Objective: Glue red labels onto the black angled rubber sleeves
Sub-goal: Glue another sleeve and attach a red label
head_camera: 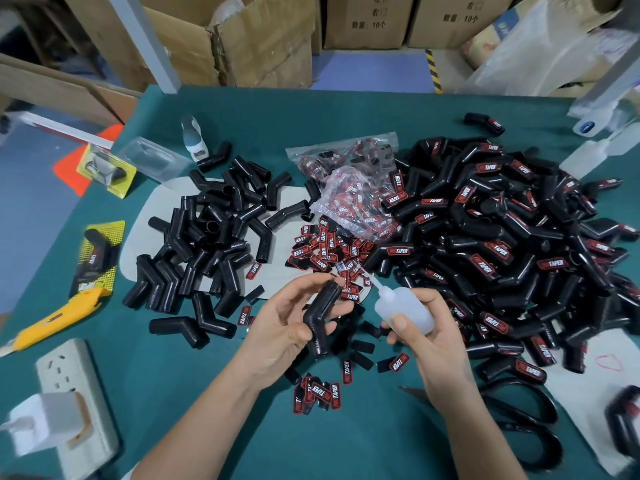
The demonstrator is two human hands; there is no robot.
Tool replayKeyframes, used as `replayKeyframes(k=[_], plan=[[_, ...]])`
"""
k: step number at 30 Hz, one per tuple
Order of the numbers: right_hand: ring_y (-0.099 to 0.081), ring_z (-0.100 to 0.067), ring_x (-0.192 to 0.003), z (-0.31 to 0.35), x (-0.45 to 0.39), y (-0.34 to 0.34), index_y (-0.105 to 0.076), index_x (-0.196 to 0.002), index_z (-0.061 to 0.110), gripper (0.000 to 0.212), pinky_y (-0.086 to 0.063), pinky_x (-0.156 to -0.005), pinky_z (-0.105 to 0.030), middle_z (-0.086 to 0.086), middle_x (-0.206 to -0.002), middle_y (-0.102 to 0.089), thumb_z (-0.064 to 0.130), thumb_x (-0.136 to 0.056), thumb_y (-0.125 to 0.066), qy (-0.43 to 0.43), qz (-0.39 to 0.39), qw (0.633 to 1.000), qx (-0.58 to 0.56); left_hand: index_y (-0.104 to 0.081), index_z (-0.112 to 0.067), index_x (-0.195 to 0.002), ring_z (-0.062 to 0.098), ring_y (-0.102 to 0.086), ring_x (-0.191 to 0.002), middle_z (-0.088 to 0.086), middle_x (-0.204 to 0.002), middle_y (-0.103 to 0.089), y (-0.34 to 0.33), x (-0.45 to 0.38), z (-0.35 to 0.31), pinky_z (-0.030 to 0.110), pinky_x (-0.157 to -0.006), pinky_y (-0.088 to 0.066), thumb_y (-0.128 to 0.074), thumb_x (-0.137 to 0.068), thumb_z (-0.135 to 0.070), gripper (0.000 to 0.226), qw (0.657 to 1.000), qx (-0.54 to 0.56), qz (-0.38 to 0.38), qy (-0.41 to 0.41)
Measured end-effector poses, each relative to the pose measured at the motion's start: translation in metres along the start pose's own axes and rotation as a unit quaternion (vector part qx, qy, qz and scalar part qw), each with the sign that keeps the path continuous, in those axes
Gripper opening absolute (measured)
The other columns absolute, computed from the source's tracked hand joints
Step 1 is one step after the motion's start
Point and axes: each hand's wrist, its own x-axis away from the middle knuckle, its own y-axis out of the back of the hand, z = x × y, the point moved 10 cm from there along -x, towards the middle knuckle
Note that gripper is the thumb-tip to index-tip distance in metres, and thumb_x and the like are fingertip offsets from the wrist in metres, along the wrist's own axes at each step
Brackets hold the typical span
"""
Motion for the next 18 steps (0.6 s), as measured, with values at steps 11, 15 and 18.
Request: replayKeyframes(k=[11,15,18], plan=[[-0.066,-0.020,-0.075,-0.001,0.001,0.002,-0.061,-0.118,0.028,0.055,-0.056,-0.074,-0.028,-0.011,-0.100,-0.073,0.062,-0.081,-0.083,0.005,-0.001,1.000,0.000,-0.070,-0.021,-0.132,0.031,-0.075,-0.111,0.003,-0.133,-0.069,0.008,-0.001,0.001,0.026,-0.083,-0.063,-0.100,-0.061,-0.037,0.079,0.999,-0.033,-0.014,-0.016],[-0.062,-0.016,-0.073,0.004,0.002,0.005,-0.063,-0.108,0.030,0.054,-0.052,-0.065,-0.024,-0.002,-0.089,-0.070,0.064,-0.074,-0.087,0.013,-0.018,1.000,-0.001,-0.070,-0.023,-0.135,0.022,-0.077,-0.099,0.003,-0.138,-0.069,0.012,-0.001,-0.006,0.028,-0.085,-0.061,-0.100,-0.061,-0.035,0.081,0.995,-0.084,-0.025,-0.047],[-0.058,-0.007,-0.070,0.011,0.004,0.009,-0.066,-0.104,0.030,0.040,-0.049,-0.064,-0.019,0.004,-0.086,-0.065,0.052,-0.077,-0.085,0.037,-0.034,0.999,-0.011,-0.071,-0.019,-0.135,0.018,-0.073,-0.087,0.005,-0.141,-0.068,0.021,-0.001,-0.009,0.029,-0.085,-0.059,-0.098,-0.063,-0.044,0.080,0.993,-0.086,-0.045,-0.063]])
